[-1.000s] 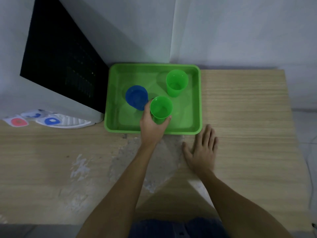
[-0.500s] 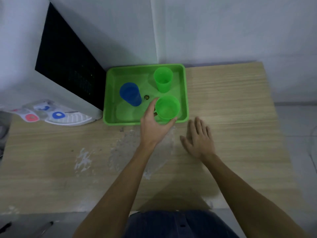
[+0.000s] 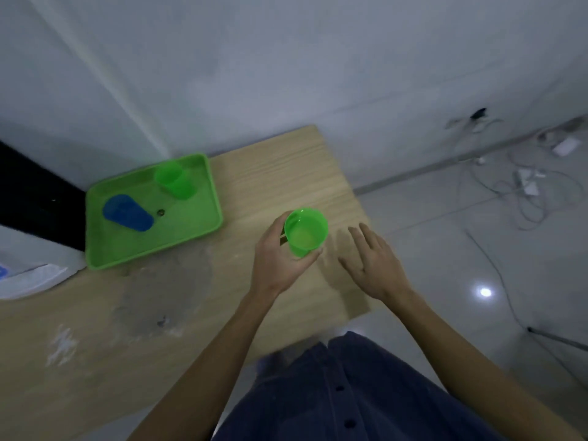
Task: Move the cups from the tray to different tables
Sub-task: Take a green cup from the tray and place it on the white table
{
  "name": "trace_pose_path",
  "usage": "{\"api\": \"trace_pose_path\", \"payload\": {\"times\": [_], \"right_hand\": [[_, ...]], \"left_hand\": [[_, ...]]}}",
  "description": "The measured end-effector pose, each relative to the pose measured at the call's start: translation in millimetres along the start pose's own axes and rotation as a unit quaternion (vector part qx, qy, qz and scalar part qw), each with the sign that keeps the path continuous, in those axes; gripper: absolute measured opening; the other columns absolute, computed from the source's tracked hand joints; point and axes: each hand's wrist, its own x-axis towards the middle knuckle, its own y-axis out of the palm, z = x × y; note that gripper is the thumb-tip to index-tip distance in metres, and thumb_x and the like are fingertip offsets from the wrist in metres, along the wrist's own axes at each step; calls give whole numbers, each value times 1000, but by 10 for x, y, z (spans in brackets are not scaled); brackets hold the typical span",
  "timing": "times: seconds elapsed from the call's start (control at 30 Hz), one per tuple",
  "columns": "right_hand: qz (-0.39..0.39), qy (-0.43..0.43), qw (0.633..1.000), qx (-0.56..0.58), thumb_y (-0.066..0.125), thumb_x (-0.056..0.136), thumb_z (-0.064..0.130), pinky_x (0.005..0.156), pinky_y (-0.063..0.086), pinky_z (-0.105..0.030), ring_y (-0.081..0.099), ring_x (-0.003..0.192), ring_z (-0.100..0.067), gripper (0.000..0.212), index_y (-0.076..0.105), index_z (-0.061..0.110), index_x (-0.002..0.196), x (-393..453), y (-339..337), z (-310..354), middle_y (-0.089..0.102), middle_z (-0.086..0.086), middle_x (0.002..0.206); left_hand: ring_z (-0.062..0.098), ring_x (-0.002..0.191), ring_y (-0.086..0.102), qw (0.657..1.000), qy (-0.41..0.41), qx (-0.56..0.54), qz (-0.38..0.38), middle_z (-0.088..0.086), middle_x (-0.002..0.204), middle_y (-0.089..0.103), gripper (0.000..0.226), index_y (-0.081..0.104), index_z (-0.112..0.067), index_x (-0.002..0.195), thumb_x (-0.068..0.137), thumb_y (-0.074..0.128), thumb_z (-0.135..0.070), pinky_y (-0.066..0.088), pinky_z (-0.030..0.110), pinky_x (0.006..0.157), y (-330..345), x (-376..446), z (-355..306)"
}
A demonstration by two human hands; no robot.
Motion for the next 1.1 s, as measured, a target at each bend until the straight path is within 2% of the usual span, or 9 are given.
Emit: {"api": "trace_pose_path", "payload": {"times": [0.13,0.3,0.4,0.5,0.7,0.77,0.87,0.97,1.1], "right_hand": [[-31,46,998,6,26,97,68,123,29,-47,33,153,-34,84,33,11,158,-621,-399,-753,33,-18,165],[-93,154,983,29,28,93,71,126,25,-46,27,155,-31,88,28,16,161,-1481,-813,-1718,27,-15,169],[-130,208,968,42,33,94,69,125,26,-46,29,154,-31,85,29,17,161,-1852,-939,-2151,28,-15,168],[-163,260,950,51,44,96,64,122,28,-45,33,152,-32,79,34,17,159,-2137,-1066,-2506,33,-15,166],[-235,386,887,92,49,95,59,111,45,-47,49,139,-32,70,48,15,150,-2809,-1421,-3476,48,-13,154],[-261,413,867,98,54,94,54,104,50,-43,55,132,-31,64,53,14,145,-2964,-1578,-3787,53,-10,148],[-308,439,838,99,65,96,43,104,50,-41,56,130,-28,57,55,14,144,-3180,-1780,-4250,56,-9,144],[-356,481,793,110,63,95,44,105,50,-39,55,129,-25,56,56,15,143,-3422,-1983,-4655,57,-7,142],[-410,545,719,133,61,98,44,96,43,-23,56,124,-21,54,55,15,143,-3734,-2135,-5108,55,-5,141]], "left_hand": [[14,117,68,998,41,-13,55,2,131,70,84,60,-10,139,69,96,-38,60,36,97,758,-159,-494],[12,109,70,983,96,-52,146,-3,121,72,74,64,-15,133,70,94,-40,61,34,92,1768,-329,-1192],[8,113,69,969,113,-80,202,-5,123,72,75,64,-17,134,70,94,-43,59,25,94,2286,-402,-1504],[5,117,67,953,139,-100,252,-7,128,70,77,62,-17,136,70,96,-35,55,17,95,2777,-449,-1768],[4,116,67,894,214,-132,370,-18,125,67,73,60,-29,134,70,97,-30,58,22,94,4082,-484,-2550],[7,117,67,876,231,-136,401,-13,126,69,72,62,-25,133,70,97,-31,59,25,94,4511,-455,-2794],[4,119,65,843,262,-142,447,-10,129,68,76,62,-18,137,71,97,-32,58,24,95,5164,-409,-3167],[-2,120,62,802,293,-149,500,-16,129,66,76,60,-22,137,72,96,-32,57,20,95,5790,-411,-3610],[-1,119,63,748,322,-168,556,-18,128,66,75,60,-25,136,71,96,-34,57,22,94,6542,-502,-4198]]}}
